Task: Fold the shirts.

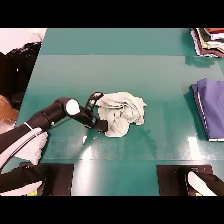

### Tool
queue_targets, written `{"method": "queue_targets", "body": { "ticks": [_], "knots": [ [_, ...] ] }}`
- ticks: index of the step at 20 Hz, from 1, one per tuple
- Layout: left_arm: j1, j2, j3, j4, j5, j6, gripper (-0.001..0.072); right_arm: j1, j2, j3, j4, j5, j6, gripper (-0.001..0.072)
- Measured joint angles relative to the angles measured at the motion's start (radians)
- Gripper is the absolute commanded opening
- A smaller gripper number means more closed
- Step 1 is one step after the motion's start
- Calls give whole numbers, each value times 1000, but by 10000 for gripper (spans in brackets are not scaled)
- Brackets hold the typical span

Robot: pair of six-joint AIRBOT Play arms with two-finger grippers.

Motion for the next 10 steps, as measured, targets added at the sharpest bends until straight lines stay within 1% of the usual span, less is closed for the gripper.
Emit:
{"method": "queue_targets", "body": {
  "ticks": [2,4,5,6,7,8,10],
  "knots": [
    [-27,-7,-24,-11,68,-15,596,0,-13,0,0,5,0,18],
    [-41,-23,-37,-16,108,-32,594,0,-25,0,2,13,0,18],
    [-46,-28,-39,-24,122,-37,535,0,-29,0,2,17,0,18],
    [-50,-34,-42,-27,133,-44,213,0,-32,0,3,18,0,18],
    [-51,-38,-43,-23,137,-47,37,0,-34,0,4,19,0,18],
    [-51,-39,-41,-16,138,-49,26,0,-35,0,3,20,0,18],
    [-37,-25,-29,-2,125,-54,28,0,-37,0,2,27,0,18]
  ]
}}
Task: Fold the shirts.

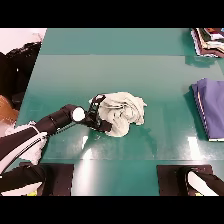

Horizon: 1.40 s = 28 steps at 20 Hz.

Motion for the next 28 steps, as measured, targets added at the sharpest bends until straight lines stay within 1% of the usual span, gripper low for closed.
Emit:
{"method": "queue_targets", "body": {
  "ticks": [2,5,6,7,8,9,11,13,16,19,20,21,22,23,24,26,28],
  "knots": [
    [51,41,18,54,-31,-4,28,1,-1,-1,-21,19,0,18],
    [170,142,39,150,-84,-4,28,19,6,-51,-103,57,0,19],
    [216,179,43,182,-98,-4,28,29,9,-87,-123,60,0,43],
    [254,212,46,209,-109,-4,28,44,10,-134,-140,63,1,296],
    [287,236,48,230,-116,-3,28,65,8,-192,-149,67,1,524],
    [315,254,49,245,-126,-2,28,93,0,-254,-153,67,1,553],
    [356,278,51,274,-143,0,28,168,-34,-374,-154,56,2,552],
    [373,291,51,284,-153,0,28,284,-91,-483,-151,6,1,552],
    [388,299,51,295,-163,1,29,470,-192,-578,-147,-129,1,552],
    [393,302,51,300,-176,3,28,626,-296,-599,-138,-246,0,545],
    [394,303,51,302,-180,3,28,662,-327,-595,-138,-265,0,462],
    [394,303,51,302,-183,3,28,693,-355,-585,-135,-284,0,361],
    [395,303,51,302,-186,3,28,712,-378,-574,-132,-297,0,241],
    [395,303,51,302,-187,3,28,725,-400,-562,-134,-307,0,72],
    [395,303,51,302,-189,3,28,733,-415,-549,-135,-317,0,17],
    [395,303,56,310,-199,3,28,734,-430,-529,-146,-324,1,17],
    [395,304,84,354,-227,3,28,701,-415,-504,-199,-323,26,17]
  ]
}}
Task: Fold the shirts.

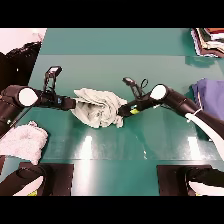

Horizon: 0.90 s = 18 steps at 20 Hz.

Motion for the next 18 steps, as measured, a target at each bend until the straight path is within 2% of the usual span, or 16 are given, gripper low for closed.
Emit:
{"method": "queue_targets", "body": {
  "ticks": [7,12,18],
  "knots": [
    [0,1,351,306,-134,0,28,-292,227,201,-301,125,115,17],
    [0,1,652,367,-125,0,29,-476,393,371,-357,158,127,17],
    [0,1,948,374,-141,6,28,-561,534,467,-366,169,130,16]
  ]
}}
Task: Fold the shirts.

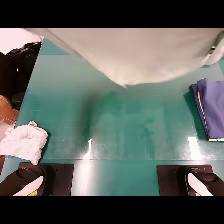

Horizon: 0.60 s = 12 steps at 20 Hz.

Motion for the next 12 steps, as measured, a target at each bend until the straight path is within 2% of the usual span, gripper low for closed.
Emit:
{"method": "queue_targets", "body": {
  "ticks": [4,8,12],
  "knots": [
    [0,10,146,-17,-29,29,28,-13,71,14,-6,1,-8,17],
    [0,69,200,-76,-42,40,27,-16,119,19,-10,23,-12,16],
    [0,88,176,-104,-142,69,28,-16,73,14,-11,183,27,16]
  ]
}}
